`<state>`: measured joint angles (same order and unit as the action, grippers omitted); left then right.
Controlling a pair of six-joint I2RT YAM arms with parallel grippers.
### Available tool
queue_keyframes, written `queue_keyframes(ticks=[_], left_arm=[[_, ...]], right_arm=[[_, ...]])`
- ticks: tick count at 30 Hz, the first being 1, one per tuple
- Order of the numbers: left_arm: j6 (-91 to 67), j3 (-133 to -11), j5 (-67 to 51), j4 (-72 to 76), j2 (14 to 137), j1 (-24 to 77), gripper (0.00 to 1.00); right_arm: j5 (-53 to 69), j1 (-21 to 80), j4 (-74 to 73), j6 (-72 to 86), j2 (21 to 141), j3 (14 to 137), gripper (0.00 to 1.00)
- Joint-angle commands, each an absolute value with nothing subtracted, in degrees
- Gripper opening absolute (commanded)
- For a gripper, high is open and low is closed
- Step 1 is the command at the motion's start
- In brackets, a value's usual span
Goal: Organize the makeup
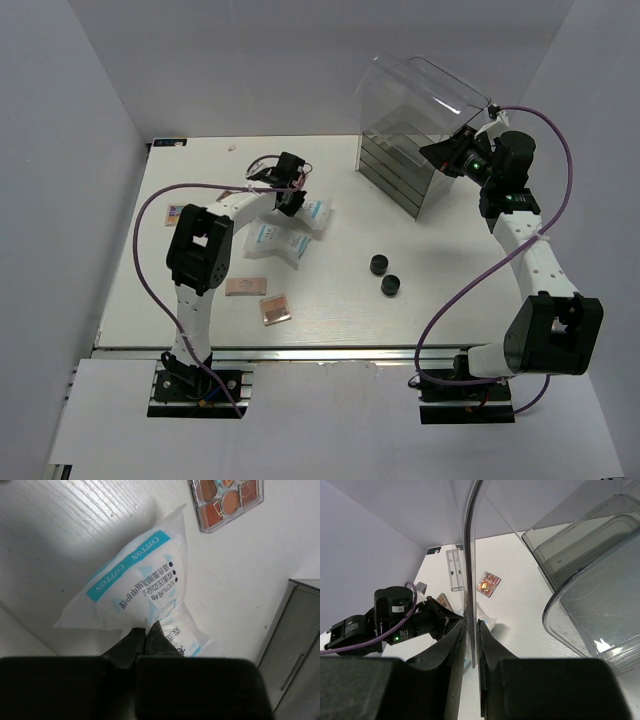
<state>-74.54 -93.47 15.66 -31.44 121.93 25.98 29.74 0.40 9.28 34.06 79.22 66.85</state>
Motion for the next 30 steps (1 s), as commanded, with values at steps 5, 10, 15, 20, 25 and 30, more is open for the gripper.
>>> queue_keyframes(ticks=[5, 10, 15, 20, 25, 30], left_arm=[[-70.1, -90.1, 8.4, -22.6, 113.1, 27.5, 0.0], [-70.7, -85.3, 1.2, -5.3, 109.4, 28.5, 0.0], [-72.3, -84.7, -6.1, 13.5, 112.3, 29.0, 0.0], [-73.7, -92.1, -12.2, 23.9, 118.6, 30.0, 0.0], [-73.0, -103.5, -16.2, 24.0, 127.5, 30.8, 0.0], [-72.8, -111.6, -17.0, 21.9, 132.6, 31.1, 0.0]], right_arm=[[29.6, 0.6, 14.4, 33.6, 76.6, 67.1, 0.2], [29.5, 0.6, 14.6, 33.7, 75.9, 66.3, 0.2], [29.4, -0.9, 14.6, 33.7, 75.7, 65.8, 0.2], [29.4, -1.0, 14.6, 33.6, 75.8, 66.1, 0.2], [29.4, -1.0, 14.8, 33.8, 75.7, 66.1, 0.2], [29.6, -1.0, 15.2, 33.7, 75.6, 66.6, 0.2]])
